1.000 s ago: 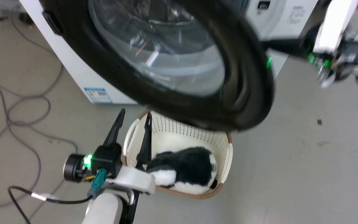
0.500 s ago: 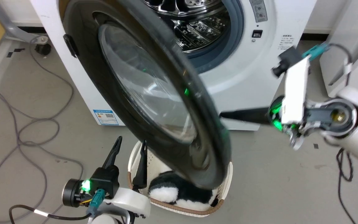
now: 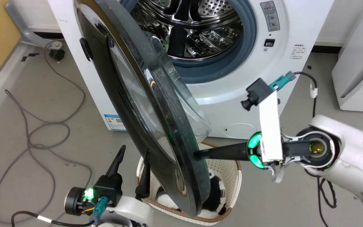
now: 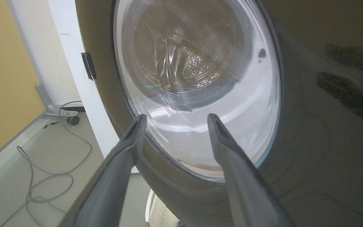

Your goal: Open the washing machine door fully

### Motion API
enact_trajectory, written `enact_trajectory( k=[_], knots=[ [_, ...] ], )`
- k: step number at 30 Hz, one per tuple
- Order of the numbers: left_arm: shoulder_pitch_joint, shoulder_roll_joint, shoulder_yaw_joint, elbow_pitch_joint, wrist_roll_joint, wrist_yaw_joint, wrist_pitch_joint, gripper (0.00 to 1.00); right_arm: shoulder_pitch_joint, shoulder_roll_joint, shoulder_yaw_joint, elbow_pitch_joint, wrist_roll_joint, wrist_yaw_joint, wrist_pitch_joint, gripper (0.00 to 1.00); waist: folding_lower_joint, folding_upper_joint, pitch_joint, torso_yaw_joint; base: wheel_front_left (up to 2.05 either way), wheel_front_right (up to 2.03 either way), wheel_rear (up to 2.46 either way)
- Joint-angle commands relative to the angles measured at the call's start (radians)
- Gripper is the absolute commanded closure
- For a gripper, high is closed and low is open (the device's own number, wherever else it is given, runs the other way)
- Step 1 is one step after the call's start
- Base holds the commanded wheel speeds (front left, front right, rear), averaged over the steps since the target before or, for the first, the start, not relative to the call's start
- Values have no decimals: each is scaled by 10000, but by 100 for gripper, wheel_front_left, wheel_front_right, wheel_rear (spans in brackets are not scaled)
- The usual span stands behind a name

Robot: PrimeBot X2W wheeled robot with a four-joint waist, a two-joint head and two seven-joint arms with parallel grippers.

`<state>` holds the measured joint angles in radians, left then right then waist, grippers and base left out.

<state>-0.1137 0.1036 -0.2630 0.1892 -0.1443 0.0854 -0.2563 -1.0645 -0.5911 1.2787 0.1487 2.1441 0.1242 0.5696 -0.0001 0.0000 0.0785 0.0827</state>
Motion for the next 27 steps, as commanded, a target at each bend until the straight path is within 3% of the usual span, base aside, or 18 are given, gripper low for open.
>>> enact_trajectory(
  k=[1, 7, 10, 11, 12, 13, 23, 27],
  knots=[
    [125, 22, -23, -1, -43, 44, -40, 0, 235, 86, 15, -50, -68, 65, -34, 100, 1, 0, -4, 8, 0, 0, 0],
    [129, 73, -63, -29, -76, 76, -25, 0, 421, 244, 15, -206, 34, 65, -275, 100, 1, 0, 19, -7, 0, 0, 0],
    [128, 87, -74, -30, -102, 96, -26, 0, 538, 163, -128, -475, 107, 65, -1167, 100, 1, 0, 10, -45, 0, 0, 0],
    [127, 90, -71, -32, -114, 108, -26, 0, 632, 113, -268, -601, 103, 65, -1591, 87, 1, 0, 7, -64, 0, 0, 0],
    [130, 94, -64, -33, -127, 121, -27, 0, 761, 44, -444, -744, 84, 65, -2049, 53, 1, 0, 3, -89, 0, 0, 0],
    [137, 98, -56, -39, -140, 136, -28, 0, 929, -43, -656, -876, 61, 65, -2550, 0, 1, 0, -1, -116, 0, 0, 0],
    [370, 185, 31, -60, -326, 237, -29, 0, 3683, -1529, -2102, -1982, -693, 65, -7356, 0, 1, 0, -241, -471, 0, 0, 0],
    [452, 260, 33, -62, -381, 236, 5, 0, 4881, -2012, -2516, -1887, -941, 65, -8244, 0, 1, 0, -358, -574, 0, 0, 0]
  ],
)
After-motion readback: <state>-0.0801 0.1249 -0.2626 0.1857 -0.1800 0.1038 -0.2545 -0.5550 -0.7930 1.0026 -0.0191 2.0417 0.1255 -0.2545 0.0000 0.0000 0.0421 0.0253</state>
